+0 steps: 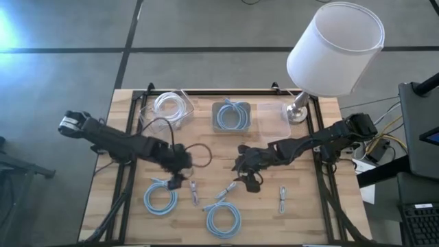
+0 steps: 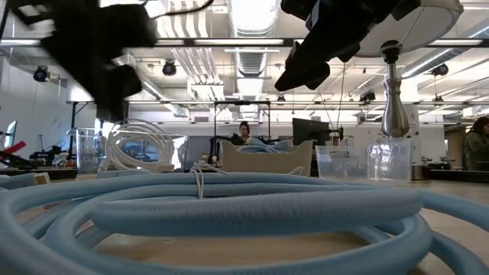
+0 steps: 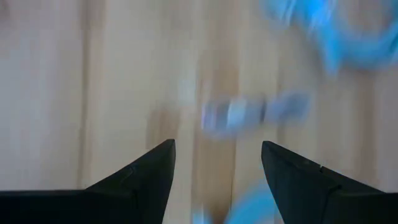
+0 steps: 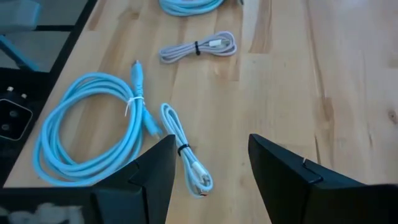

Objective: Pick & Place USB Port
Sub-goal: Put the left large blue charger cable into the gray bin

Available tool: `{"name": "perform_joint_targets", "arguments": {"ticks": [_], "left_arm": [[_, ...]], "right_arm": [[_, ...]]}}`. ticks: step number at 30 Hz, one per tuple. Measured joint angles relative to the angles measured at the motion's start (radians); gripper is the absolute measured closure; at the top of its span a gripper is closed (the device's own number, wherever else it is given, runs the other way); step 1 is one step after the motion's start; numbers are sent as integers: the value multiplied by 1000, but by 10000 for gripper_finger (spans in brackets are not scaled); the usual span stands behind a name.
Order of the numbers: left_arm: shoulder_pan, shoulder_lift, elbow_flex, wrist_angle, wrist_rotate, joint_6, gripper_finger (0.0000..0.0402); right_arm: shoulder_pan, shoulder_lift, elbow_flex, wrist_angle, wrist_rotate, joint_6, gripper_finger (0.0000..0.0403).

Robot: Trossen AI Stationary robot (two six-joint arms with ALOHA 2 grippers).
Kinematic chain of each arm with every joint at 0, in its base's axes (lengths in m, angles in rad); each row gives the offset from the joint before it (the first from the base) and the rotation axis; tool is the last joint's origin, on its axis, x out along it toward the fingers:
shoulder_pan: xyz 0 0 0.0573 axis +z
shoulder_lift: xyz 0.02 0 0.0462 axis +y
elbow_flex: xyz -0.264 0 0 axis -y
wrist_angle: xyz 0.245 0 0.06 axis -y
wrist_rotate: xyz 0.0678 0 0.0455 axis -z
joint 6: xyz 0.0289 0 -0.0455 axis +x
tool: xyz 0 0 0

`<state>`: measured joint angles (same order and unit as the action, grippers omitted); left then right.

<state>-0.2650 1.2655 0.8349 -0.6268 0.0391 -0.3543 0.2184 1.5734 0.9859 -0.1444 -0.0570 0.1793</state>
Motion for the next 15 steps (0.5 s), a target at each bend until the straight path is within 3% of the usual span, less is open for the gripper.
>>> {"name": "perform_joint_targets", "arguments": {"ticks": [6, 15], "left_arm": [[-129, 1, -17, -306, -2, -201, 158], [-264, 19, -107, -293, -4, -359, 158]], "right_arm": [[0, 0, -9, -1, 0, -2, 204], [0, 0, -10, -2, -1, -3, 204]]}}
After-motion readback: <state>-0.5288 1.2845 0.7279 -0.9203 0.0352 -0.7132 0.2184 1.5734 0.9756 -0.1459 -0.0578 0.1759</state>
